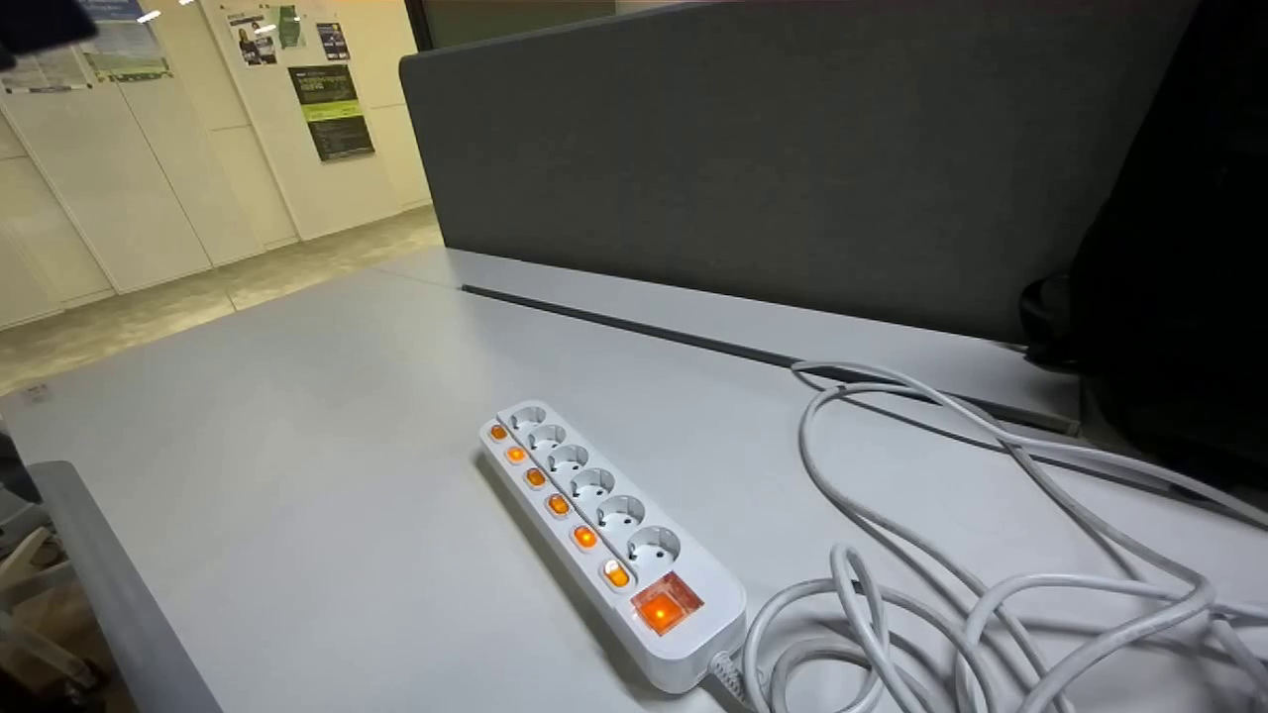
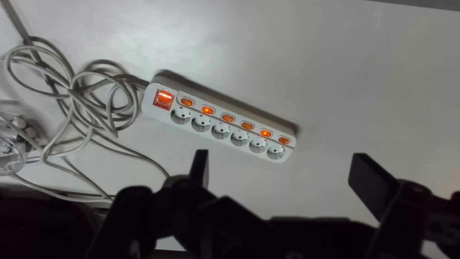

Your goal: Turn on the third slot button of the extension cord from the right side

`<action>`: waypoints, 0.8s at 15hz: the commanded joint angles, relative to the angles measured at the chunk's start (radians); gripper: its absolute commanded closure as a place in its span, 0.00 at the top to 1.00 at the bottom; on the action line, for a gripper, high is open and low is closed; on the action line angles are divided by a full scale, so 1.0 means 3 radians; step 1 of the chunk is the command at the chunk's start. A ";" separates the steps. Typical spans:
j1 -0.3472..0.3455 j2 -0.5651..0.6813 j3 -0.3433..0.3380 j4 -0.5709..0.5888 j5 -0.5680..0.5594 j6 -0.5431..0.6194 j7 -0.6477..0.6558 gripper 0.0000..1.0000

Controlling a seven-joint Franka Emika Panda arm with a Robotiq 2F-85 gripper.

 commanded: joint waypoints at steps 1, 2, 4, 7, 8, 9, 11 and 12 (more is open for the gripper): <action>-0.0004 0.0097 -0.0004 0.0016 -0.0012 0.0060 0.0018 1.00; -0.0018 0.0171 0.0005 0.0042 -0.0022 0.0108 0.0038 1.00; -0.0056 0.0439 0.0047 0.0081 -0.0085 0.0263 0.0074 1.00; -0.0072 0.0882 0.0090 0.0089 -0.0161 0.0559 0.0104 1.00; -0.0068 0.1057 0.0107 0.0090 -0.0179 0.0705 0.0114 1.00; -0.0067 0.1226 0.0132 0.0090 -0.0195 0.0861 0.0136 1.00; -0.0050 0.1581 0.0176 0.0091 -0.0191 0.1223 0.0159 1.00; -0.0055 0.1762 0.0203 0.0091 -0.0198 0.1439 0.0178 1.00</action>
